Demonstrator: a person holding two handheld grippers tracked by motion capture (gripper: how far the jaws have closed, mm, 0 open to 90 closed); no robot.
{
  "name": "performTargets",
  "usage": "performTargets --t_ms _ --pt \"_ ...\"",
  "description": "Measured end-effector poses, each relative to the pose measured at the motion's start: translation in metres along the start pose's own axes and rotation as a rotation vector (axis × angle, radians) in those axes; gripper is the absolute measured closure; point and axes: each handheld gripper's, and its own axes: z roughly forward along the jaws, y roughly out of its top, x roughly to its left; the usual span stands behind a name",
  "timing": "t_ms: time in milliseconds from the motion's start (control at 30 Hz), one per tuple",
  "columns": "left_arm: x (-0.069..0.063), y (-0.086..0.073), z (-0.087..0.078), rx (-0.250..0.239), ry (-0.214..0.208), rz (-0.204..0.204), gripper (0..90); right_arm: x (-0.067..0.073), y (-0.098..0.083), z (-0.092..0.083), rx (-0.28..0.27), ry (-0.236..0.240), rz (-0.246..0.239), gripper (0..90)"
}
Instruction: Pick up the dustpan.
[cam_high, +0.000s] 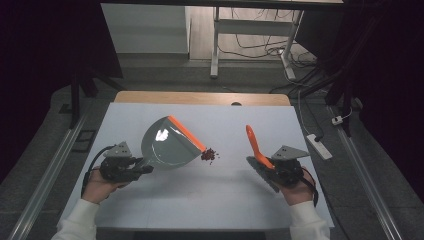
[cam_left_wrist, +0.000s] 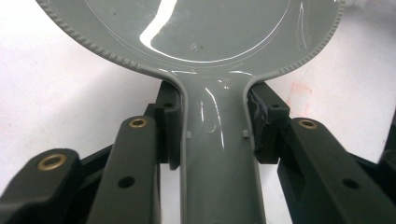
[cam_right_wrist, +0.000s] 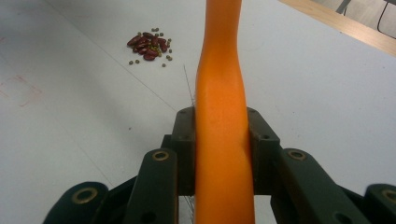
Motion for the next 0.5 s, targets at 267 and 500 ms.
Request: performTargets --t_ms 267,500 --pt "-0.006 -0.006 0.004 0.032 -0.059 0.035 61.9 0.005 0.0 0.005 0.011 0.01 -0.007 70.1" --pt "-0.01 -0.007 0.017 0.109 -0.06 0.052 61.8 0.005 0.002 0.01 0.002 0.026 -0.002 70.1"
